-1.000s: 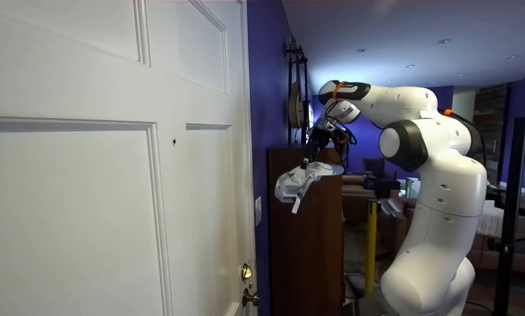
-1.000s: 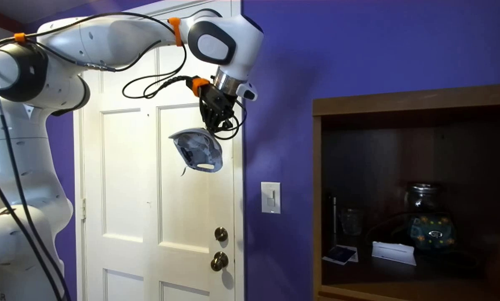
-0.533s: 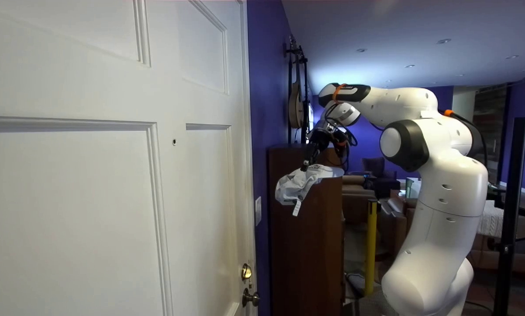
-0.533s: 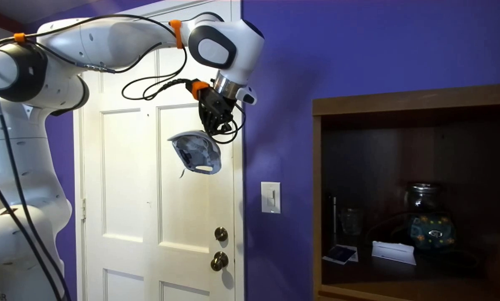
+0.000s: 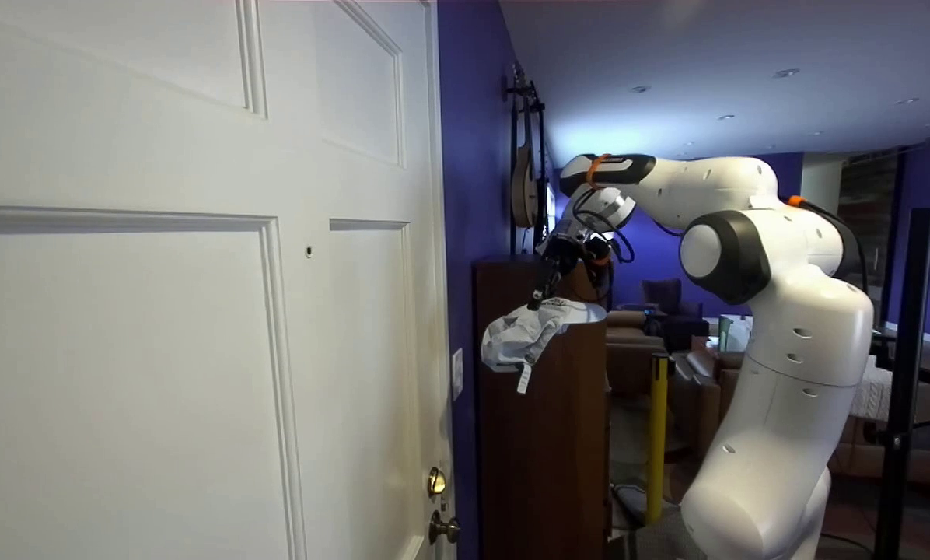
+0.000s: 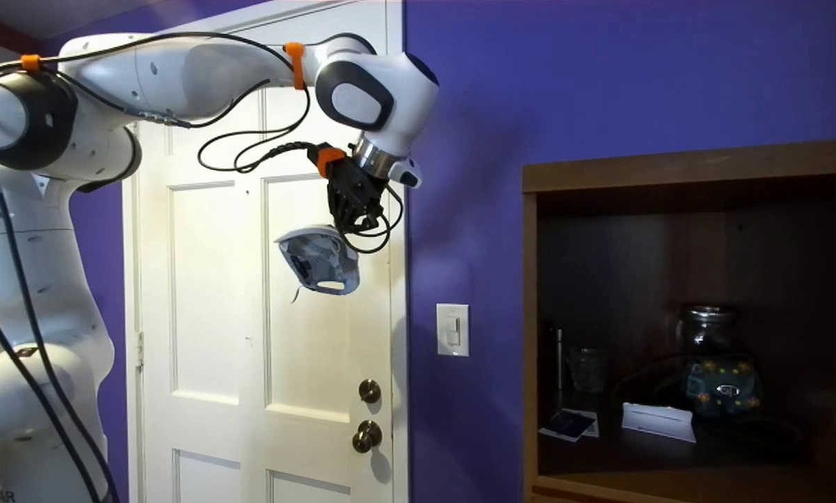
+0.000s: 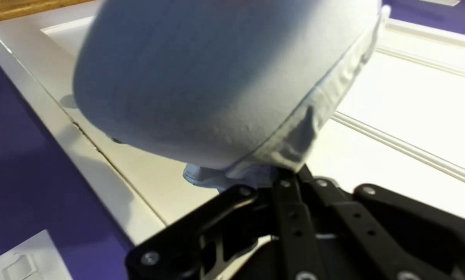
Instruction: Remove the white cap from the cabinet top and hang it on the door coat hanging hook
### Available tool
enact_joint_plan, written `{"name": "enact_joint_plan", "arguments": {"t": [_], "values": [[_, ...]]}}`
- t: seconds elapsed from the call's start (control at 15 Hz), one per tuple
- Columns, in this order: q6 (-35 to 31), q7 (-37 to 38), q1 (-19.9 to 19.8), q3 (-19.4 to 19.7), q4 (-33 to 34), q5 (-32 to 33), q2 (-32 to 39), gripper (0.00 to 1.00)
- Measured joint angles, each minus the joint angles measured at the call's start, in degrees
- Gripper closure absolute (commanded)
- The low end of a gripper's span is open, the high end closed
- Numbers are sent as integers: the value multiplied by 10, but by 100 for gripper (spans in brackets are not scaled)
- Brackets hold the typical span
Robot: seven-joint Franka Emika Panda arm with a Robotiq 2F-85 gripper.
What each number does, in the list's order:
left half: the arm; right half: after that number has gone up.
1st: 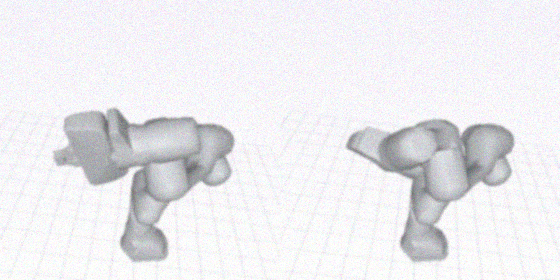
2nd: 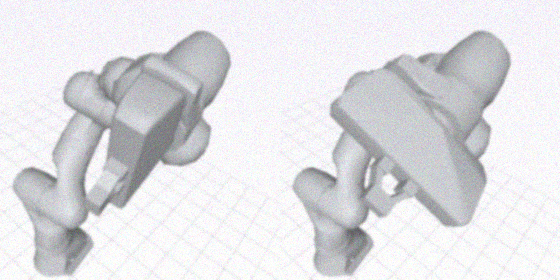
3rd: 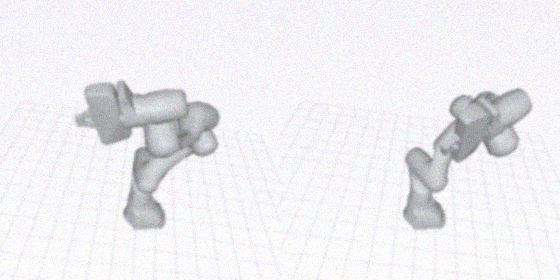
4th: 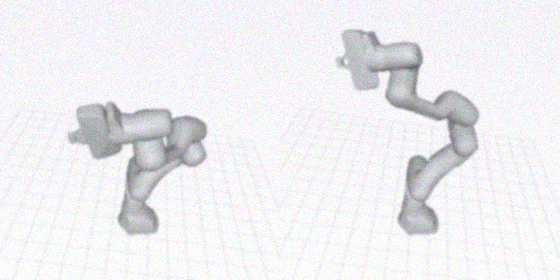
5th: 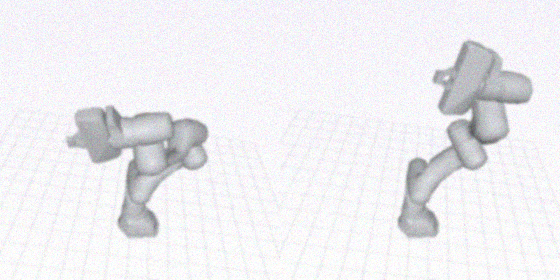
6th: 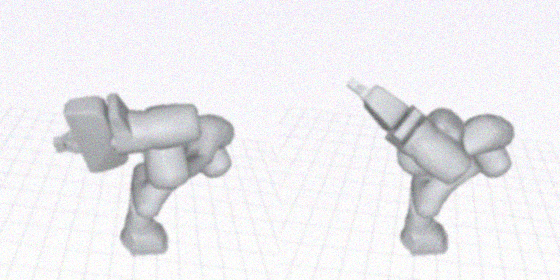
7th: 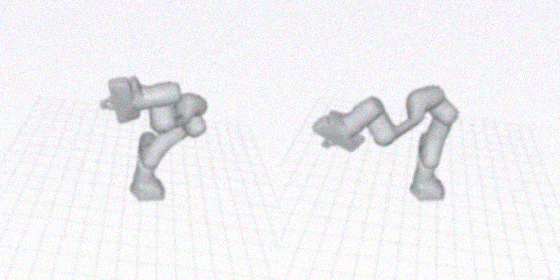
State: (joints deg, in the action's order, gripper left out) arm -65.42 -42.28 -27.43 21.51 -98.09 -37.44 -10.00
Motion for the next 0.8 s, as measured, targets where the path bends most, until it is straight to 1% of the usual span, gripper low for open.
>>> {"name": "enact_joint_plan", "arguments": {"t": [0.27,0.47,0.6,0.8], "values": [[-33,0,43,-5,-76,-8,-52,99],[-69,0,69,-16,-153,-15,-102,99],[-114,-1,83,-25,-217,-38,-132,99],[-184,-10,101,-38,-309,-96,-165,99]]}}
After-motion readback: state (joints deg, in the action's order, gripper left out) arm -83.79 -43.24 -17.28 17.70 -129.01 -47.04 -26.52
